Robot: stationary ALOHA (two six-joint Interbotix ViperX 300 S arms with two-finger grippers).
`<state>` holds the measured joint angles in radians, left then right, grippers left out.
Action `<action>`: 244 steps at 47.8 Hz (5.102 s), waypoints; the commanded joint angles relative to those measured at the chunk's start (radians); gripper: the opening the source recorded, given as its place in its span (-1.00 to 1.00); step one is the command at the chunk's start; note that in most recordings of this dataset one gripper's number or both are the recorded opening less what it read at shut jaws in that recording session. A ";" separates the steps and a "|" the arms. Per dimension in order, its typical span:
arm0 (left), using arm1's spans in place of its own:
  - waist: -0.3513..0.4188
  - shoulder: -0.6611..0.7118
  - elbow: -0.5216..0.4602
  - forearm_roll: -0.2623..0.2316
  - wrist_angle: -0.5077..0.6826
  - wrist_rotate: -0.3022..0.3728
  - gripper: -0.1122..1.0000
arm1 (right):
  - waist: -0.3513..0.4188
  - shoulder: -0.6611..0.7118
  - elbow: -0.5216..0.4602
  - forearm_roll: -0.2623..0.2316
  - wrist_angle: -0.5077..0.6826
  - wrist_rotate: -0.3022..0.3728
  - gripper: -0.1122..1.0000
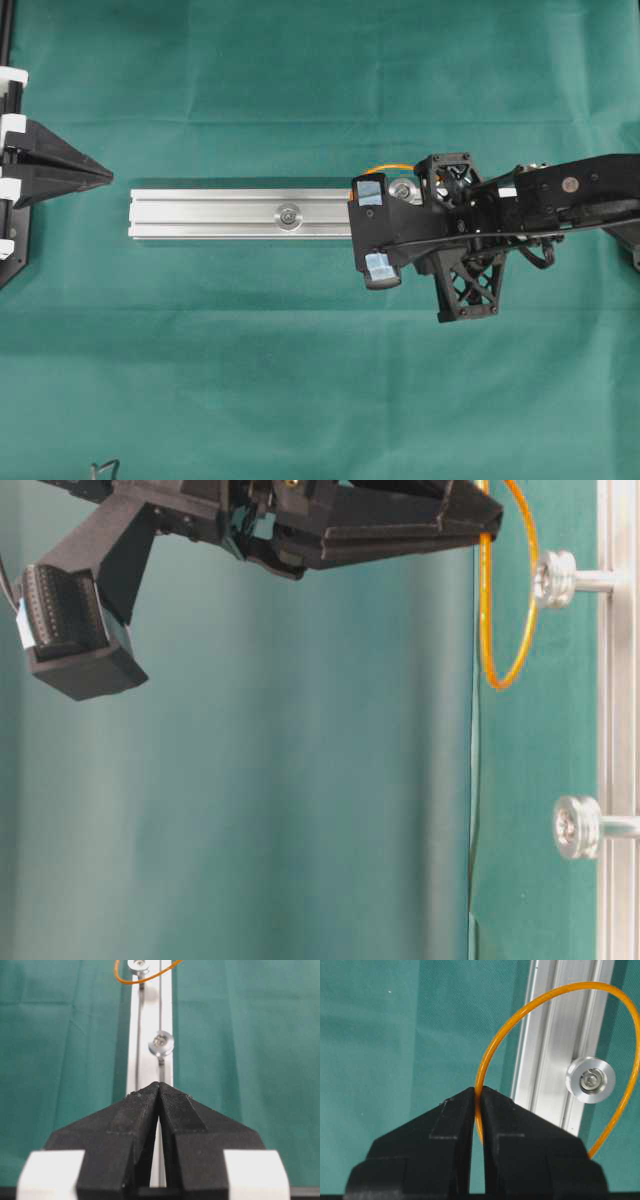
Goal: Hook the rubber onto the shaft.
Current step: 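Bring the held band over the right metal peg, then rotate the right gripper and drape the band loop over the peg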
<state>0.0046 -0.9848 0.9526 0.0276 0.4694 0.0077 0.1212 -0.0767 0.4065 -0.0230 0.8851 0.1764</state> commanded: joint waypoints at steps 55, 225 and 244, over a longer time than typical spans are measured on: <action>-0.008 0.008 -0.032 0.002 -0.006 -0.006 -0.81 | 0.081 -0.008 -0.011 0.008 -0.021 0.003 -0.68; -0.008 0.006 -0.032 0.002 -0.006 -0.005 -0.81 | -0.021 0.184 -0.160 -0.041 -0.357 0.939 -0.68; -0.008 0.006 -0.034 0.002 -0.006 -0.005 -0.81 | -0.054 0.230 -0.179 -0.049 -0.410 0.937 -0.68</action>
<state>-0.0015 -0.9848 0.9526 0.0276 0.4694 0.0015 0.0752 0.1626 0.2623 -0.0675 0.4878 1.1152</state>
